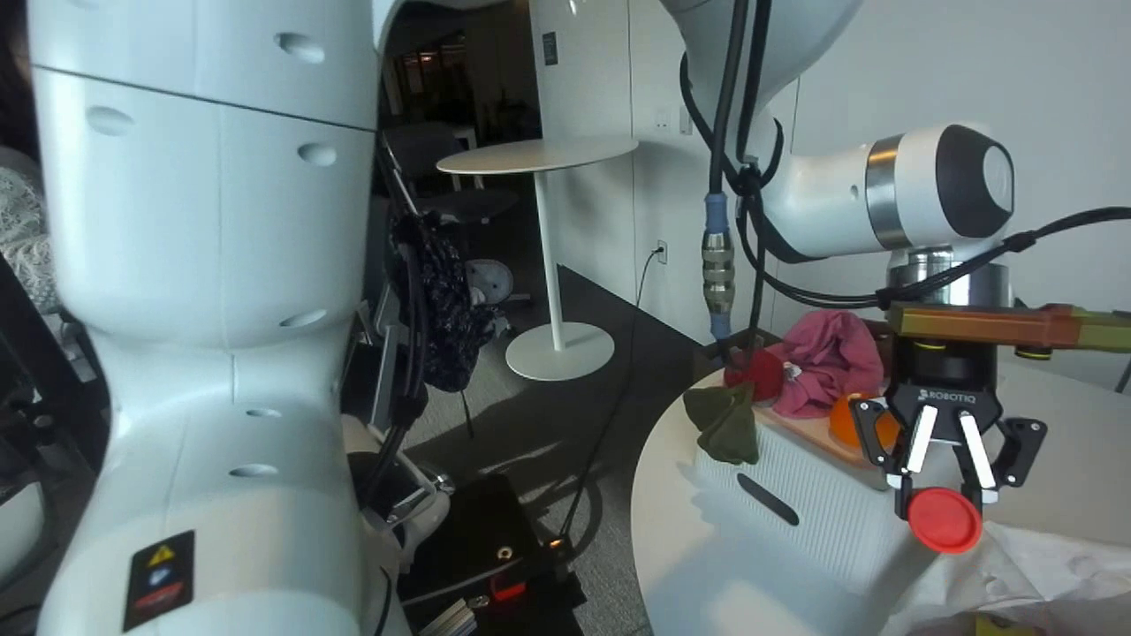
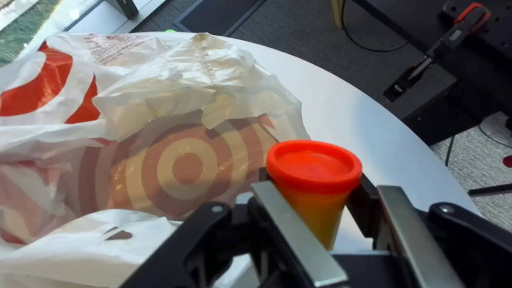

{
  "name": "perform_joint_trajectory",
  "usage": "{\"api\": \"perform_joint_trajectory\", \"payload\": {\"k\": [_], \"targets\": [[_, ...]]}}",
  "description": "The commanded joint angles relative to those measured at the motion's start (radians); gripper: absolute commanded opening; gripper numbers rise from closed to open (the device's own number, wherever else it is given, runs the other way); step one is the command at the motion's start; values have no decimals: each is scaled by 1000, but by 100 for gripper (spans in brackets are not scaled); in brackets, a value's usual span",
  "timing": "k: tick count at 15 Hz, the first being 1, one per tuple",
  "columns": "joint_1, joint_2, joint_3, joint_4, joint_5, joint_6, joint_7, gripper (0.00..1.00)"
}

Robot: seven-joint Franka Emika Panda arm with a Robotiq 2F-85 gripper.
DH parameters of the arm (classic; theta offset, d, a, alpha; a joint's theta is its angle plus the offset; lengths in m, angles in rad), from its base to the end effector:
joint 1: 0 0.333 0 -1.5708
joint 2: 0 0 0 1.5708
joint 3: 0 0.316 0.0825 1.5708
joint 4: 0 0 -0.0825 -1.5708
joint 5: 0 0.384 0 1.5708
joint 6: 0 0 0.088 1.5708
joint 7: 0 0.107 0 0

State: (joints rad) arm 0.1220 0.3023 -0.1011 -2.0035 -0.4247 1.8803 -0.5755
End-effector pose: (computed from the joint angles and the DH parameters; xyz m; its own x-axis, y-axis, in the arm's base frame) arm 0.5542 -0.0183 0.2867 0.5842 0.6001 -0.5464 0.7351 -0.6766 0.0428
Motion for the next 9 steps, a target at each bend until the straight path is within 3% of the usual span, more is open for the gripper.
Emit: {"api": "perform_joint_trajectory", "payload": {"k": [1,5,9], "targets": [[-38,-202,124,-139,140,49,-10,23],[-14,-233,192,-190,294,243,33,23],[5,-177,245,-207,357,538,58,23]]}}
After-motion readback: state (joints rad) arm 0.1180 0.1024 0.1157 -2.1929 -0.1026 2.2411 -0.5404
